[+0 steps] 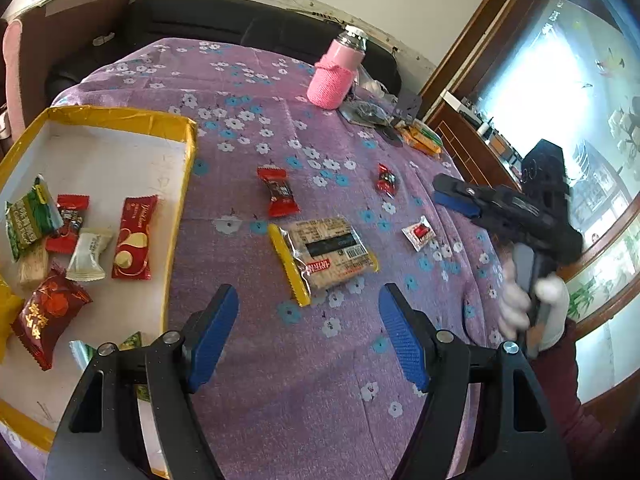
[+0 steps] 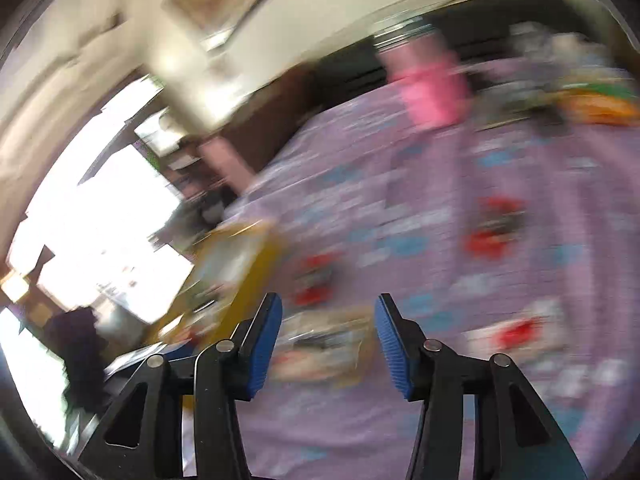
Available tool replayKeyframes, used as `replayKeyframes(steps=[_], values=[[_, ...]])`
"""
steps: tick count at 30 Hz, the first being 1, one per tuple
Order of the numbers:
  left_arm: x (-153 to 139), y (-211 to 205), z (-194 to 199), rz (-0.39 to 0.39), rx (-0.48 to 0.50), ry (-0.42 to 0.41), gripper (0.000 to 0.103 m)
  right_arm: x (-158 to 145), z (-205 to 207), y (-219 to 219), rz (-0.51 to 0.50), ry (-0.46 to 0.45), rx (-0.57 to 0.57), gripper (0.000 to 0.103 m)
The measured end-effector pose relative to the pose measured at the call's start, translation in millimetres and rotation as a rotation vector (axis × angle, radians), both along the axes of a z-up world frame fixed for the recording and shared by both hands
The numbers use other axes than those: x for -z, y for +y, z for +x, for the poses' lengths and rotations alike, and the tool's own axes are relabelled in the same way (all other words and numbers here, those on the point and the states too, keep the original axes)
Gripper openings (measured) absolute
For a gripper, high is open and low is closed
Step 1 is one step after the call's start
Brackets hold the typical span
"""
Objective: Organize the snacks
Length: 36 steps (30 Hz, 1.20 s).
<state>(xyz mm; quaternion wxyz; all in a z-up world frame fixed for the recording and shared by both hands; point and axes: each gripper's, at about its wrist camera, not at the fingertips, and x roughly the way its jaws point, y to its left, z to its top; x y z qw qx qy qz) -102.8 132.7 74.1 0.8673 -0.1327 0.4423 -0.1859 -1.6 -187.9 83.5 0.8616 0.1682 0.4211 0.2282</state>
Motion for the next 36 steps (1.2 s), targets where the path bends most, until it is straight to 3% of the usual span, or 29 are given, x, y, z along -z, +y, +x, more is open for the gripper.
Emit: replayKeyframes(steps=[3,7,12,21,24,30,36], values=[[2,-9,1,0.021,0.023,-0.001,0.072,17,8,-31,-0.149,0.096,0.218,0.053],[2,-28,14,0.099,0.071,-0.028,0.072,45,3,-53,-0.076,0.212,0.303,0.054],[11,-59,55,0.175,0.177,-0.040,0.072,61,8,-35,-0.099,0.237,0.347,0.054],[43,-92,100,0.315,0.288,-0.012,0.072,67,23,-19,-0.190,0.158,0.390,0.054],[53,-99,107,0.327,0.320,0.023,0.072,68,22,-25,-0.156,0.142,0.380,0.055],[60,-107,91,0.221,0.431,0.108,0.072,70,20,-40,-0.052,0.143,0.359,0.055],[57,-115,66,0.237,0.414,0.101,0.072,70,17,-44,-0.051,0.145,0.366,0.055]])
